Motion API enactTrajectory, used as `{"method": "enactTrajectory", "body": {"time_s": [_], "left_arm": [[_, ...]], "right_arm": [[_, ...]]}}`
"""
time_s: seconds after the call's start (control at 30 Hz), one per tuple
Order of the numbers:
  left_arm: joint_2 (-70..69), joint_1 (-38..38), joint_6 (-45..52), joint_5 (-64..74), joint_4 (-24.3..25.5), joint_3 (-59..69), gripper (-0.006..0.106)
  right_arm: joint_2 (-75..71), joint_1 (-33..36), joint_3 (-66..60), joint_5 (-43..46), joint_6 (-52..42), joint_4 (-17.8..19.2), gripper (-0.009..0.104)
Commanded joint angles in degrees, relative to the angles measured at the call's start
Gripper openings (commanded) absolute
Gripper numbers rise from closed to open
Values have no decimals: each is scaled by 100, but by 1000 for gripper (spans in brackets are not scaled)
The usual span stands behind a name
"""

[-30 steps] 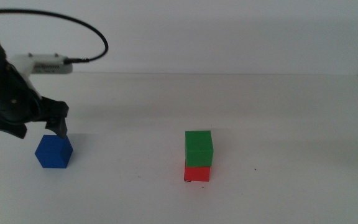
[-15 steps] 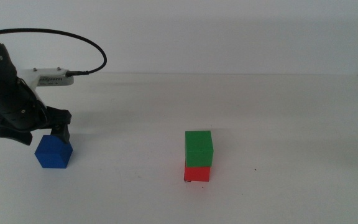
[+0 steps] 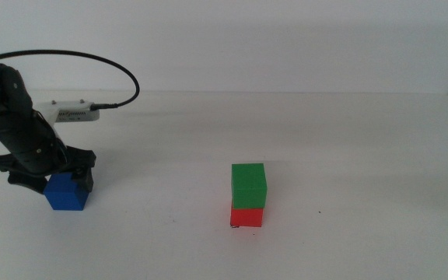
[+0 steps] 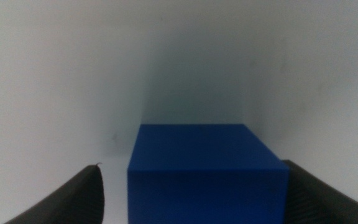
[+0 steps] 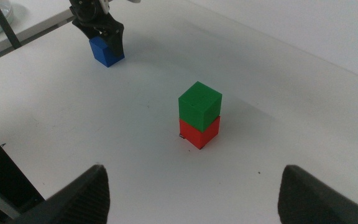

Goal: Stack red cubes first, then green, then blue cubes in a specific spot.

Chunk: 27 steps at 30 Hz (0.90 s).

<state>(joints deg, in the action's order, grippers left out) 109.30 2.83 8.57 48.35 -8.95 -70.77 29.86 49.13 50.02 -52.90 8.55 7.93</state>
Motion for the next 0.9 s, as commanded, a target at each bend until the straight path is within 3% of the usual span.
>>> {"method": "enactTrajectory", "body": {"time_s": [0.0,0.13,0.23,0.43,0.57,0.73,0.87], "left_arm": [[44,10,2,33,-53,-20,94],[60,10,-23,94,-53,-20,86],[60,10,-332,244,-53,-20,66],[-238,-130,-531,578,-104,-41,-2],[-1097,-748,-1116,733,30,-183,-2],[-1622,-2259,-3434,1634,1101,-1167,-2],[-1406,-3374,-4758,2161,1348,-2176,-2]], "right_arm": [[-22,-18,-2,27,-48,51,77],[-22,-18,-2,27,-48,51,77],[-22,-18,-2,27,-48,51,77],[-22,-18,-2,27,-48,51,77],[-22,-18,-2,27,-48,51,77],[-22,-18,-2,27,-48,51,77],[-22,-18,-2,27,-48,51,77]]}}
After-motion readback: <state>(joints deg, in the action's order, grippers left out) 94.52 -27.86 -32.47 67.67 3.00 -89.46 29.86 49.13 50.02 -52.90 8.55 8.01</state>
